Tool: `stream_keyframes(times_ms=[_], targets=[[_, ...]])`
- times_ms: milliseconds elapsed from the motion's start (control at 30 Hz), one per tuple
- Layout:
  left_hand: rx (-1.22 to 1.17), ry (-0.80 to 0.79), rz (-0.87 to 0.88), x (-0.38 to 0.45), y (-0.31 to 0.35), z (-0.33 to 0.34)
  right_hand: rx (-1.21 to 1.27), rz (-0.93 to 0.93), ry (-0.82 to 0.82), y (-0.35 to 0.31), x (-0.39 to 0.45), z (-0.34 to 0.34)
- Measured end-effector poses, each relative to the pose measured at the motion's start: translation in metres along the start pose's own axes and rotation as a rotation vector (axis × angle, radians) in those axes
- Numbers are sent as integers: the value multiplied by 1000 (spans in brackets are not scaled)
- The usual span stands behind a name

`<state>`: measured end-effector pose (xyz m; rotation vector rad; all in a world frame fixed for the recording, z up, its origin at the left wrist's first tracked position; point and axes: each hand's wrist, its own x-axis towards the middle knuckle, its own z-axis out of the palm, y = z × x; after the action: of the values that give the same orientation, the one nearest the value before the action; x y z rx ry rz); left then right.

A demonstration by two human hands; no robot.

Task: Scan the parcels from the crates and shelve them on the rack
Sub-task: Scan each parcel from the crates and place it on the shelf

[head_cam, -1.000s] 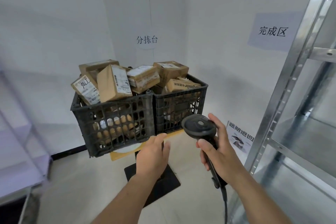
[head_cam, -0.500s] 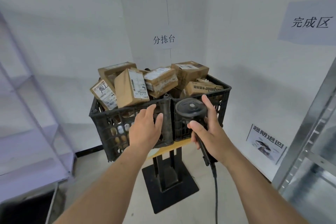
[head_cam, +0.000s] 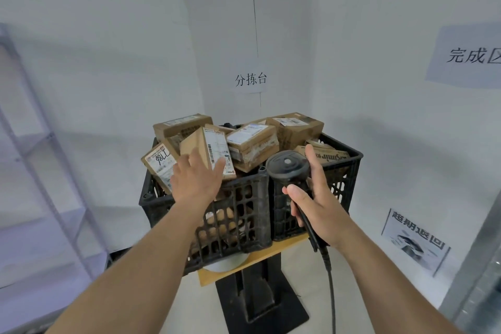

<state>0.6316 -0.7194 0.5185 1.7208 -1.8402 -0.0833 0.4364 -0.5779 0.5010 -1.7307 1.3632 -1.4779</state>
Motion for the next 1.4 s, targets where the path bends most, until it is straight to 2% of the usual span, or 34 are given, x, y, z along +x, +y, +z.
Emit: stream_keyframes(times_ms=[133,267,633,833,967,1100,1267,1400], targets=[[-2,-166,-157,31,-15,11,3,15,9,7,12,3],[-162,-352,-291,53,-30,22,-12,36,15,13,20,3],[-340,-644,-260,73,-47,38,-47,67,16,25,27,5],[-457,-622,-267,76,-53,43,-60,78,13,26,26,7],[-524,-468,-255,74,-58,47,-54,92,16,26,25,9],[-764,-335,-228,74,-55,36,-10,91,23,21,23,11],[-952,-251,-51,52,-44,19,113,79,29,8,17,21],[-1014,-248,0,28,-38,20,224,66,17,3,5,33]])
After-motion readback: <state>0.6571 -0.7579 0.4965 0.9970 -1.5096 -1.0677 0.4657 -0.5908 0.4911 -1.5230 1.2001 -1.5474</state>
